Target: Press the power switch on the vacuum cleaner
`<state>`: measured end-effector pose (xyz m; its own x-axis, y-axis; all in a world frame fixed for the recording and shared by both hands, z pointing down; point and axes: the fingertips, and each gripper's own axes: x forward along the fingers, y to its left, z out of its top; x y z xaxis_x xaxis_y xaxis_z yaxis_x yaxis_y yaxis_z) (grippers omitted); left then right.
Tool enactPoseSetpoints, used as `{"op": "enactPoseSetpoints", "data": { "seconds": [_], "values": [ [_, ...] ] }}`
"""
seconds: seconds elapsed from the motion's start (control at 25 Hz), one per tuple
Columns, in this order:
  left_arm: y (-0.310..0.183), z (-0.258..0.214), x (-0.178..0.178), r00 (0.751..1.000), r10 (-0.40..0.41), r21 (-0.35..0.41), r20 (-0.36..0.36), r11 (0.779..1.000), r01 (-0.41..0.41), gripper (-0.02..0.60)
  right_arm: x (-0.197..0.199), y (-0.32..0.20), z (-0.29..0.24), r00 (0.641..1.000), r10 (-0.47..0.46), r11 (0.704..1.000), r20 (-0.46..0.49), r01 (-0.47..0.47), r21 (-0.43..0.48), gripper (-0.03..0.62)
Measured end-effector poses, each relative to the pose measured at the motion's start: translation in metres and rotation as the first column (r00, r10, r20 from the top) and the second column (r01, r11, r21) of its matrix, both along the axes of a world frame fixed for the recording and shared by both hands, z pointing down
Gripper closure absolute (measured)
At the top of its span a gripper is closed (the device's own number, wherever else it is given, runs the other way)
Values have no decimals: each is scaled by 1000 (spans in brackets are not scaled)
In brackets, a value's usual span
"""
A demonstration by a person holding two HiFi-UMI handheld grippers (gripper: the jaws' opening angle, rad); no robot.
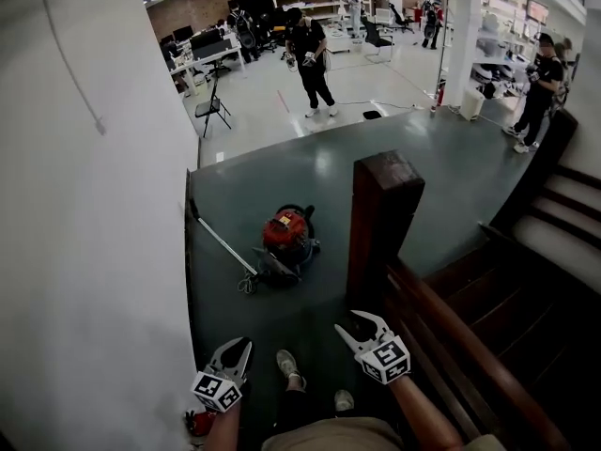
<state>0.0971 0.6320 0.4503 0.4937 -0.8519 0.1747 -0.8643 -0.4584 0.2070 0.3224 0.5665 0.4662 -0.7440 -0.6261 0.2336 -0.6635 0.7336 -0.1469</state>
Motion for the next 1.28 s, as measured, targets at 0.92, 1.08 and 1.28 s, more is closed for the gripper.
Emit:
{"op": "enactPoseSetpoints", "data": {
  "seconds": [0.92,1.08,1.28],
  "values": [
    [-272,1,-161,988,153,43,-36,987,-152,557,-165,-251,-13,989,137,990,-61,-136,28,444],
    [-306,5,-182,988,149,43,-49,988,-147,557,-181,-281,-16,987,155,988,-44,-153,32,444],
    [-343,10,-192,988,144,45,-59,989,-141,557,-188,-314,-9,986,160,987,-43,-159,23,444]
  ]
}}
